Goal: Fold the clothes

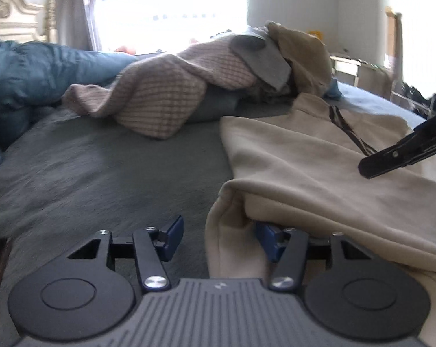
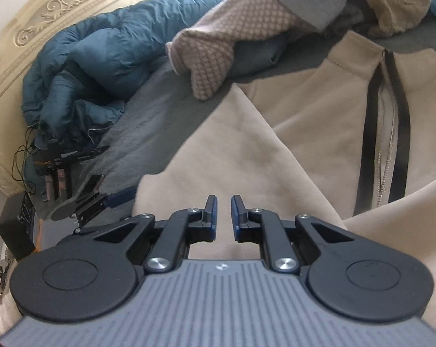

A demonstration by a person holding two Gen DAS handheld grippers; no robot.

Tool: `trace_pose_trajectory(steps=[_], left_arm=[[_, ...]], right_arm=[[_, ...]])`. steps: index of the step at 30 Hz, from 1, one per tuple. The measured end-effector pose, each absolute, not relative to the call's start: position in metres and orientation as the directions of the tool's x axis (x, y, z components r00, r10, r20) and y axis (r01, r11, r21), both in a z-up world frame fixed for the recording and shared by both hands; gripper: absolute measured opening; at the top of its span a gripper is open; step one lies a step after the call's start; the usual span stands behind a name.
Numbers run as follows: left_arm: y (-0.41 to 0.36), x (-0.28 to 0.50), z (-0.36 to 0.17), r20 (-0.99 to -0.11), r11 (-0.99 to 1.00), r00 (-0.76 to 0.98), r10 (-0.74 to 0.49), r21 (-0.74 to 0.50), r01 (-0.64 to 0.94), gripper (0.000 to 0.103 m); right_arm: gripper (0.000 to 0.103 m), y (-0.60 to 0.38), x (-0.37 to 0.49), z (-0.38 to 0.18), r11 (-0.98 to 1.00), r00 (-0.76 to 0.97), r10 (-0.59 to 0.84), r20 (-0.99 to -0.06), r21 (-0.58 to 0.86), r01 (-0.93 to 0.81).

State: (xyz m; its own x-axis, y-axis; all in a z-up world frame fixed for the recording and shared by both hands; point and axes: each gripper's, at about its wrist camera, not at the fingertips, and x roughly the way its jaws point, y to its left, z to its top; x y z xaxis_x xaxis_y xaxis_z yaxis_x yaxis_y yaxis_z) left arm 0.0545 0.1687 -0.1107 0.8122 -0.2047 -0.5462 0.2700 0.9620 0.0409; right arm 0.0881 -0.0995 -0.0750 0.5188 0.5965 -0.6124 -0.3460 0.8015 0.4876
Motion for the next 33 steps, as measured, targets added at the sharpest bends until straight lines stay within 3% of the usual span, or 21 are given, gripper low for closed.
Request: trace_pose_trajectory(steps=[4,10,18,23,28,33], left_arm=[[0.167,0.058,-0.113,-0.483,0.977,0.862,-0.153,0.055,0.205,0.047],[0.165,0.047,-0.112,-0.399,0.990,0.914,-0.071,0.084,0.114,0.047],[0.172,0.047,-0.107,-0.496,0.986,0.867,-0.050,0.114,0.122,0.053],[0.195,0.030,-0.093,-0.470,0.994,0.881,0.052,0.114,0.001,0.051],[0.211,0.044,-0.073,-0.462,0.989,0.879,-0.117,-0.137,0.059,0.055],[0.192,0.067,-0.083,-0.492,0.979,0.850,-0.188,-0.160,0.124,0.056]], right_arm=[[0.011,-0.104,0.093,-0.089,0.813,0.522,0.578,-0.627,0.493,-0.309],[0.008,-0.114,0.095,-0.104,0.814,0.533,0.571,-0.624,0.516,-0.268],[0.018,-0.109,0.121,-0.057,0.842,0.572,0.533,-0.623,0.455,-0.288],[0.027,-0.079,0.156,-0.039,0.851,0.568,0.525,-0.633,0.399,-0.341],[0.038,-0.047,0.190,-0.041,0.859,0.550,0.510,-0.662,0.359,-0.364],[0.042,-0.023,0.230,-0.049,0.876,0.546,0.478,-0.688,0.331,-0.350]])
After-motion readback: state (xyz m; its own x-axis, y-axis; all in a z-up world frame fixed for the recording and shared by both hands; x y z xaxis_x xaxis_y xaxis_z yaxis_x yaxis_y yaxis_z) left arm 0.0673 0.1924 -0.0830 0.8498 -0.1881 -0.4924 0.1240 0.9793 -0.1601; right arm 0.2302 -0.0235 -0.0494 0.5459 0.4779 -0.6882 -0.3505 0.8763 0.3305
